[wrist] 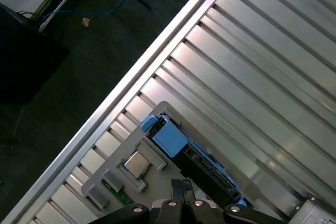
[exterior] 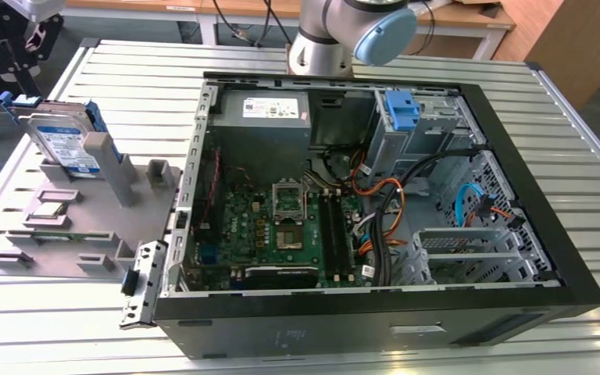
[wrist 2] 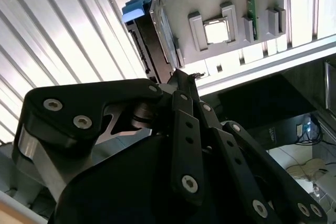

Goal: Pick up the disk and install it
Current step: 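Pick up the disk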

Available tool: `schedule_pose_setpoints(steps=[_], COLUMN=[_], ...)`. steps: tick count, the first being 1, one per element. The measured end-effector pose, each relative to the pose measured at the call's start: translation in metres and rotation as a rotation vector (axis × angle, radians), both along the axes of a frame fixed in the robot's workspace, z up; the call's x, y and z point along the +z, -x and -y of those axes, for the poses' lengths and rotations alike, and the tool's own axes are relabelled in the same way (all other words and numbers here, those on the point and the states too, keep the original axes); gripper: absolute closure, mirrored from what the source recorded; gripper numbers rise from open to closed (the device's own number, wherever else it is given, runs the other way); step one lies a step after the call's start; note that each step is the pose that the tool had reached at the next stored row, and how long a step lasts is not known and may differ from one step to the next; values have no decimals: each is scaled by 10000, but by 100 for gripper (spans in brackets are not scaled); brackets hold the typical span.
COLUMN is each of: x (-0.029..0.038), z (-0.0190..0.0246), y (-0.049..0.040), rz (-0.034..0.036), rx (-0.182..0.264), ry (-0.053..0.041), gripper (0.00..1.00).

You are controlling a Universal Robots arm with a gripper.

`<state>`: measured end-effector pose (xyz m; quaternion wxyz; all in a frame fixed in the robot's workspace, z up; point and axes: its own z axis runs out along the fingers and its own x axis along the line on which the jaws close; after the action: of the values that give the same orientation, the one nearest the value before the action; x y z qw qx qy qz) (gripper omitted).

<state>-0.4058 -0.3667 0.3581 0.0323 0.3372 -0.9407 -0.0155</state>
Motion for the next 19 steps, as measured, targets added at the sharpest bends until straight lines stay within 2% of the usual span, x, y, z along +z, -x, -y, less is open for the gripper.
schedule_pose_setpoints(steps=[10, 19], x=[-1, -1], z=[0, 0], y=[0, 0], rz=[0, 0], rx=[858, 1331], ry=[0, 0], gripper=[89, 89])
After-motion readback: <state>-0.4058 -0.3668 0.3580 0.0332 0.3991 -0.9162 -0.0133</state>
